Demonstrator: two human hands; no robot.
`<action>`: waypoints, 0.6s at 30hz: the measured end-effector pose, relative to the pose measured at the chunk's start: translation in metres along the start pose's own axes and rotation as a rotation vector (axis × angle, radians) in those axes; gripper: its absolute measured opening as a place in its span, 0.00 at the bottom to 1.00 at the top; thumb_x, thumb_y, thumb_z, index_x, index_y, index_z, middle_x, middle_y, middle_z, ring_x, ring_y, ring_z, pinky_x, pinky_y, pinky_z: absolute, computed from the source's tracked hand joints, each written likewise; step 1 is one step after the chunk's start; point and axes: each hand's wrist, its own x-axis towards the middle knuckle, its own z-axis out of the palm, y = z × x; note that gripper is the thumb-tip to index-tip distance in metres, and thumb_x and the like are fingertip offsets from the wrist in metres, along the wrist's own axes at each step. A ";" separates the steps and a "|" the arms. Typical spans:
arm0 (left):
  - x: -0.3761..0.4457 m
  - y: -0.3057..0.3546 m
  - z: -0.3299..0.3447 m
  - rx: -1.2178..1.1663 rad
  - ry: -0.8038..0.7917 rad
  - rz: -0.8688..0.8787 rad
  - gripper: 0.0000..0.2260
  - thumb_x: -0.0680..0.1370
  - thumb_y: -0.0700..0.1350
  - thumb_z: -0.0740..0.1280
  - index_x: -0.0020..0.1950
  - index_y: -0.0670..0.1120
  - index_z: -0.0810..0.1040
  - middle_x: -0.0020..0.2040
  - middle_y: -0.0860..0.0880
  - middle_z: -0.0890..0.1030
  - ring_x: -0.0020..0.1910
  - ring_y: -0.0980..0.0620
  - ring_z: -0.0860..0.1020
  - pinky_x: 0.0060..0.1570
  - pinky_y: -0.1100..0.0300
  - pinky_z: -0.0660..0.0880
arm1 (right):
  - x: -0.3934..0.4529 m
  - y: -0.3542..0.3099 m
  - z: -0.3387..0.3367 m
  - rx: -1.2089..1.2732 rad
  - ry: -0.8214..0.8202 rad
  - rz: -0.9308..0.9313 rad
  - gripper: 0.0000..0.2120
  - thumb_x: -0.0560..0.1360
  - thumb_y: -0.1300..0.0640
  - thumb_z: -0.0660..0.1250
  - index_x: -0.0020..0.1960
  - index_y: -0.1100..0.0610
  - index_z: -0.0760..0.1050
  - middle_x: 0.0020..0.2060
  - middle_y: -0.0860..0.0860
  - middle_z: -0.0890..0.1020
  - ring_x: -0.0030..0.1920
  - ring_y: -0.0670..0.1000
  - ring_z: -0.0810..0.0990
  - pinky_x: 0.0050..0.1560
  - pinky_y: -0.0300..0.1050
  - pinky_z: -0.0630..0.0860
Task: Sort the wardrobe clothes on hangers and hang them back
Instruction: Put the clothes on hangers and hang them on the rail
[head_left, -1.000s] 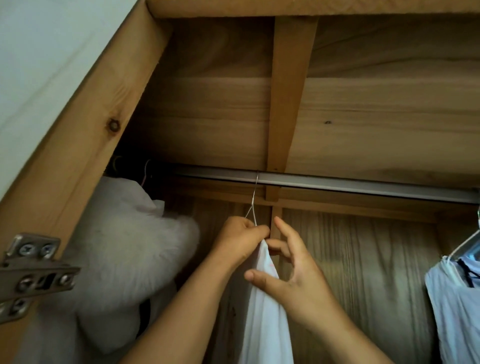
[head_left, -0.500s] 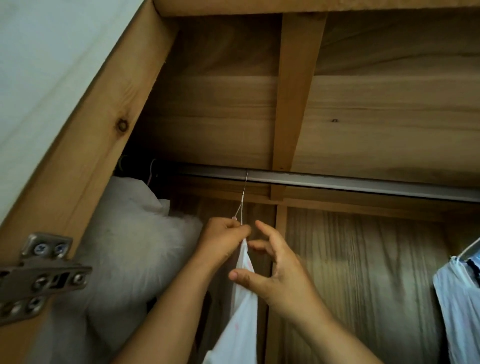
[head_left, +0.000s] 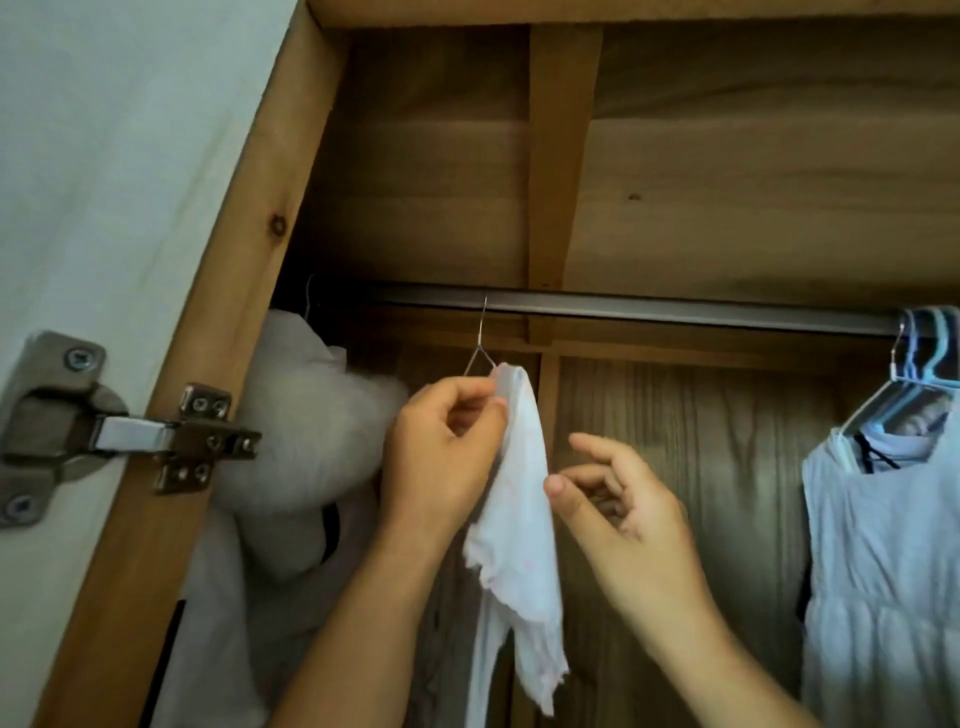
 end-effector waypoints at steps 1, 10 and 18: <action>-0.014 0.003 0.001 0.000 -0.001 -0.008 0.06 0.76 0.44 0.67 0.48 0.56 0.77 0.48 0.53 0.80 0.45 0.62 0.78 0.42 0.70 0.76 | -0.014 -0.003 -0.009 -0.014 0.009 0.018 0.17 0.72 0.52 0.69 0.58 0.42 0.71 0.41 0.39 0.82 0.46 0.35 0.78 0.49 0.35 0.72; -0.133 0.045 0.011 -0.010 -0.002 -0.008 0.03 0.76 0.45 0.68 0.46 0.52 0.80 0.45 0.57 0.79 0.46 0.61 0.77 0.43 0.72 0.72 | -0.139 -0.023 -0.075 -0.085 0.094 0.210 0.13 0.71 0.53 0.71 0.55 0.43 0.76 0.43 0.37 0.82 0.49 0.40 0.79 0.56 0.39 0.74; -0.256 0.081 0.020 -0.095 -0.467 -0.094 0.05 0.76 0.42 0.69 0.49 0.50 0.81 0.40 0.54 0.81 0.41 0.56 0.79 0.39 0.71 0.73 | -0.267 -0.044 -0.138 -0.176 0.199 0.442 0.05 0.71 0.56 0.72 0.46 0.47 0.80 0.39 0.41 0.83 0.42 0.39 0.80 0.42 0.29 0.73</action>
